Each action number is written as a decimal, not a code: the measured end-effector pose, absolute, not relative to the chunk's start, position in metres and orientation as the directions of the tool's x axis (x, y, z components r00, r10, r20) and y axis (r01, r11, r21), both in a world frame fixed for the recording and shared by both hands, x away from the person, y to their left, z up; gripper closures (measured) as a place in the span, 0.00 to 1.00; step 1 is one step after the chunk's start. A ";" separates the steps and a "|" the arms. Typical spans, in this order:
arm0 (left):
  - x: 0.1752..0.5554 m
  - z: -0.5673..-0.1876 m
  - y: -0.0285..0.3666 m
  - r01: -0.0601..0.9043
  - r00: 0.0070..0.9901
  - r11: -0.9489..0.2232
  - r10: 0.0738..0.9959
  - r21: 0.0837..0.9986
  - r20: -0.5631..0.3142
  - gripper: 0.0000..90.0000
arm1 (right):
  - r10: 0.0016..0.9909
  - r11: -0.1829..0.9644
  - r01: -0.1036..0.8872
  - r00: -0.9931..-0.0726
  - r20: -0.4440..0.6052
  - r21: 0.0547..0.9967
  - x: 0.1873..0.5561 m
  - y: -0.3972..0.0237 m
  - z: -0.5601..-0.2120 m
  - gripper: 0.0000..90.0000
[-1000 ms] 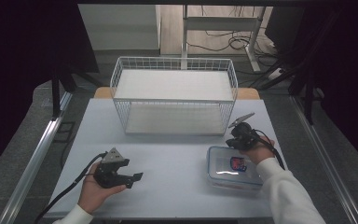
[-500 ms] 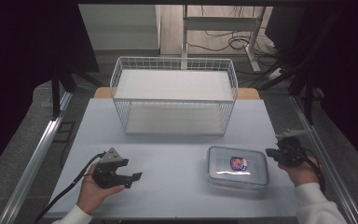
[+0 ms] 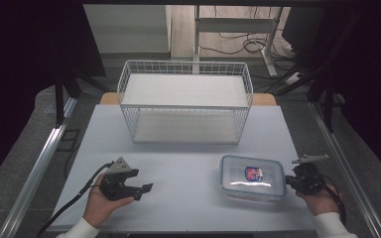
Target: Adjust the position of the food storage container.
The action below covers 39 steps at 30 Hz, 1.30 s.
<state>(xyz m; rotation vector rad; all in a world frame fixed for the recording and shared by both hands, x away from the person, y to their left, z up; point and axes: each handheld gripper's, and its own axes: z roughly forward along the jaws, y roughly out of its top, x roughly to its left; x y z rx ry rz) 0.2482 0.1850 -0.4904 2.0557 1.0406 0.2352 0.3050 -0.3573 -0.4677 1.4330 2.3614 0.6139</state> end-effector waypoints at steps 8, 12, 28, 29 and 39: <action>0.247 -0.492 0.183 0.597 0.642 -0.345 0.747 0.724 -0.174 0.27 | 0.871 0.435 0.739 -0.491 -0.030 0.515 0.309 -0.339 -0.469 0.99; 0.246 -0.492 0.182 0.597 0.644 -0.346 0.745 0.724 -0.175 0.26 | 0.845 0.473 0.715 -0.533 -0.035 0.515 0.314 -0.318 -0.470 0.99; 0.244 -0.490 0.184 0.582 0.645 -0.354 0.749 0.732 -0.151 0.26 | 0.736 0.590 0.620 -0.676 -0.030 0.517 0.325 -0.242 -0.475 0.99; 0.244 -0.490 0.184 0.582 0.645 -0.354 0.749 0.732 -0.151 0.26 | 0.728 0.595 0.613 -0.685 -0.025 0.519 0.325 -0.238 -0.475 0.99; 0.244 -0.492 0.187 0.590 0.630 -0.346 0.763 0.730 -0.148 0.26 | 0.654 0.639 0.553 -0.757 0.001 0.535 0.327 -0.205 -0.479 0.99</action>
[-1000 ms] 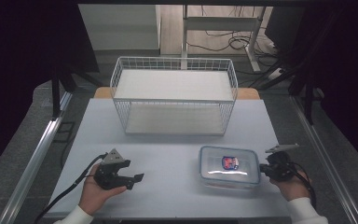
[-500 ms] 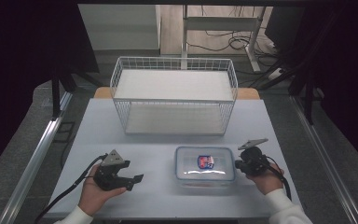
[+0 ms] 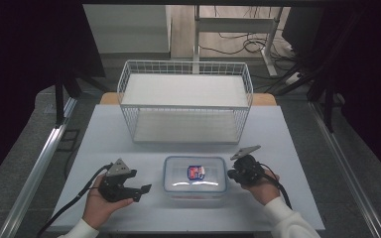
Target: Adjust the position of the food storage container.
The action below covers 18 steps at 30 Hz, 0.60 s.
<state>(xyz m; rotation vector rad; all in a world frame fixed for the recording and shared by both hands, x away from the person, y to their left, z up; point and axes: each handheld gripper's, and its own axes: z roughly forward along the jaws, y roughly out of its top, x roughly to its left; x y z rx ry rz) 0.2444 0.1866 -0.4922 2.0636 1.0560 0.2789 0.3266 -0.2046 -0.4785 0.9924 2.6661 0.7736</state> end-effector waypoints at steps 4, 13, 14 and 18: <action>0.241 -0.492 0.187 0.584 0.627 -0.362 0.770 0.727 -0.120 0.26 | 0.642 0.646 0.532 -0.766 -0.013 0.547 0.330 -0.199 -0.480 0.99; 0.241 -0.493 0.186 0.590 0.608 -0.346 0.785 0.730 -0.118 0.24 | 0.655 0.620 0.486 -0.753 -0.066 0.617 0.324 -0.211 -0.468 0.99; 0.241 -0.494 0.186 0.589 0.609 -0.352 0.785 0.728 -0.113 0.24 | 0.655 0.620 0.486 -0.753 -0.066 0.617 0.324 -0.211 -0.468 0.99; 0.243 -0.493 0.186 0.589 0.608 -0.338 0.783 0.734 -0.128 0.24 | 0.681 0.576 0.475 -0.729 -0.069 0.666 0.309 -0.232 -0.460 0.98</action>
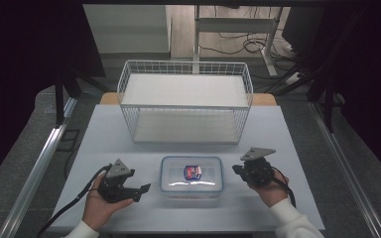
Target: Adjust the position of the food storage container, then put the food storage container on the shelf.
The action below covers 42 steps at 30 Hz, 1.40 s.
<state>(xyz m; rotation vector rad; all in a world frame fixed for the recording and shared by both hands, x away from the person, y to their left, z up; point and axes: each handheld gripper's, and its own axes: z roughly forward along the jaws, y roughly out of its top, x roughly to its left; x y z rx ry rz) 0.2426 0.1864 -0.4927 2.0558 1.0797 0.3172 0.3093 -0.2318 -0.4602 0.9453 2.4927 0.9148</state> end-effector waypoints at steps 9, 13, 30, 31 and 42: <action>0.248 -0.494 0.185 0.599 0.601 -0.312 0.784 0.737 -0.156 0.24 | 0.713 0.477 0.510 -0.701 0.023 0.716 0.297 -0.256 -0.460 0.88; 0.248 -0.493 0.186 0.596 0.601 -0.314 0.785 0.739 -0.151 0.24 | 0.708 0.390 0.472 -0.703 0.071 0.791 0.294 -0.258 -0.460 0.41; 0.247 -0.488 0.186 0.593 0.601 -0.261 0.773 0.762 -0.203 0.20 | 0.692 0.222 0.611 -0.647 0.319 0.760 0.295 -0.254 -0.466 0.21; 0.249 -0.489 0.187 0.600 0.599 -0.248 0.770 0.760 -0.221 0.20 | 0.688 0.219 0.618 -0.646 0.329 0.755 0.295 -0.254 -0.467 0.21; 0.271 -0.492 0.184 0.681 0.565 -0.105 0.705 0.725 -0.429 0.18 | 0.664 0.217 0.629 -0.656 0.360 0.747 0.292 -0.245 -0.469 0.20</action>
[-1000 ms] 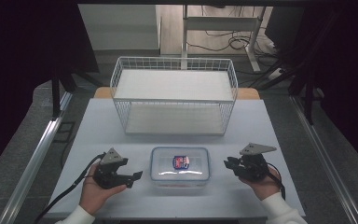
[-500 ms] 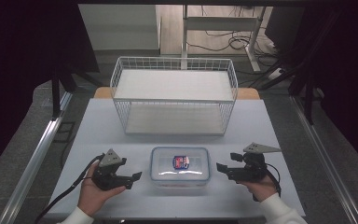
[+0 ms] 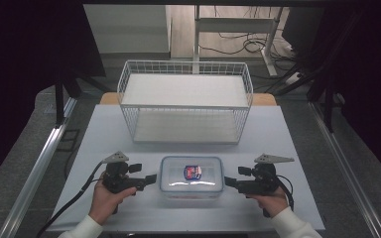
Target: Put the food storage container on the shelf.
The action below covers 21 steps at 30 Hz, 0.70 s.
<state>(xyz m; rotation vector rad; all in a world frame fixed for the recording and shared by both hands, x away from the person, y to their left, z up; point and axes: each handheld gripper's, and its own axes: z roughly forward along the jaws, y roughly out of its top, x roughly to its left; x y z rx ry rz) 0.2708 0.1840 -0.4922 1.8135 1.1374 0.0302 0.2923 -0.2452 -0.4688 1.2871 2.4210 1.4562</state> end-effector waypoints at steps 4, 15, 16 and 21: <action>0.274 -0.495 0.170 0.689 0.578 -0.143 0.700 0.710 -0.419 0.18 | 0.664 0.219 0.619 -0.661 0.351 0.754 0.293 -0.244 -0.467 0.19; 0.296 -0.504 0.158 0.752 0.549 -0.115 0.654 0.649 -0.520 0.19 | 0.665 0.247 0.609 -0.672 0.326 0.754 0.291 -0.239 -0.471 0.19; 0.296 -0.504 0.158 0.752 0.549 -0.115 0.654 0.649 -0.520 0.19 | 0.665 0.247 0.609 -0.672 0.326 0.754 0.291 -0.239 -0.471 0.19; 0.297 -0.510 0.156 0.764 0.550 -0.135 0.648 0.631 -0.527 0.19 | 0.670 0.255 0.611 -0.670 0.320 0.749 0.292 -0.239 -0.473 0.19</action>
